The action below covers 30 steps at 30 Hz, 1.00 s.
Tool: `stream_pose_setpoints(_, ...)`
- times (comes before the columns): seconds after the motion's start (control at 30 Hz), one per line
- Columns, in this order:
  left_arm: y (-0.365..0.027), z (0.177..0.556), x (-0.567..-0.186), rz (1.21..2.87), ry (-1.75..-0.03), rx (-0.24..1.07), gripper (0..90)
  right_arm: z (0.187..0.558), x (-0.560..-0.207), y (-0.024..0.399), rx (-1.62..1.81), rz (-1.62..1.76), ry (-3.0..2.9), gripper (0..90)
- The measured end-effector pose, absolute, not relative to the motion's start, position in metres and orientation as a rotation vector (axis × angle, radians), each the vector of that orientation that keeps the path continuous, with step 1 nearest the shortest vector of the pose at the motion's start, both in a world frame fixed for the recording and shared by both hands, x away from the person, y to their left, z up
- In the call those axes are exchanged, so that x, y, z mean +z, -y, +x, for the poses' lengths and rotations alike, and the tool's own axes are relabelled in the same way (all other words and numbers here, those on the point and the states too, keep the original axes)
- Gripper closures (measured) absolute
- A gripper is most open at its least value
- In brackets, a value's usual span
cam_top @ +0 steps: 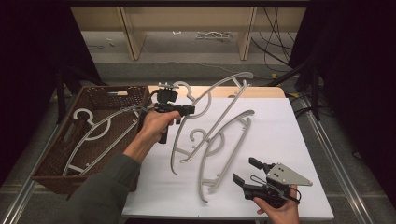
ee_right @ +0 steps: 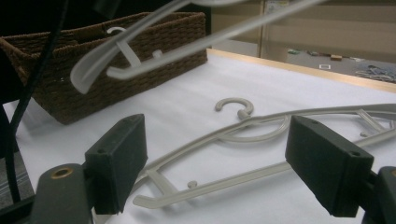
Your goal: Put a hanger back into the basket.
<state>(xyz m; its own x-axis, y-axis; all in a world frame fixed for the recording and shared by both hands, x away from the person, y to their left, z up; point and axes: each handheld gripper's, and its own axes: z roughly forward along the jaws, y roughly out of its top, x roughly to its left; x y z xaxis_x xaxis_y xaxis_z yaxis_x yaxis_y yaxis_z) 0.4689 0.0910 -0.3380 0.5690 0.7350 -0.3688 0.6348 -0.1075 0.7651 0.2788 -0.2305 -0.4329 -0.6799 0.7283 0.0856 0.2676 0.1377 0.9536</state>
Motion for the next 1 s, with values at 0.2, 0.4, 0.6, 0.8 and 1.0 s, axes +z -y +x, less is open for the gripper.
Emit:
stream_pose_setpoints(0.2, -0.111, 0.460, -0.318, 1.801, -1.107, 0.151, 82.3, 0.278, -0.433, 0.230, 1.557, 0.957, -2.022, 21.8)
stream_pose_setpoints(0.4, -0.123, 0.446, -0.297, 1.744, -1.080, 0.157, 82.3, 0.278, -0.433, 0.230, 1.561, 0.967, -2.024, 21.7)
stream_pose_setpoints(0.6, -0.131, 0.432, -0.289, 1.750, -1.066, 0.164, 82.1, 0.279, -0.433, 0.231, 1.557, 0.959, -2.021, 21.8)
stream_pose_setpoints(0.8, -0.159, 0.424, -0.281, 1.749, -1.092, 0.206, 82.3, 0.279, -0.434, 0.230, 1.558, 0.958, -2.022, 21.7)
stream_pose_setpoints(1.0, -0.193, 0.424, -0.282, 1.739, -1.144, 0.272, 82.3, 0.280, -0.434, 0.230, 1.570, 0.961, -2.021, 21.7)
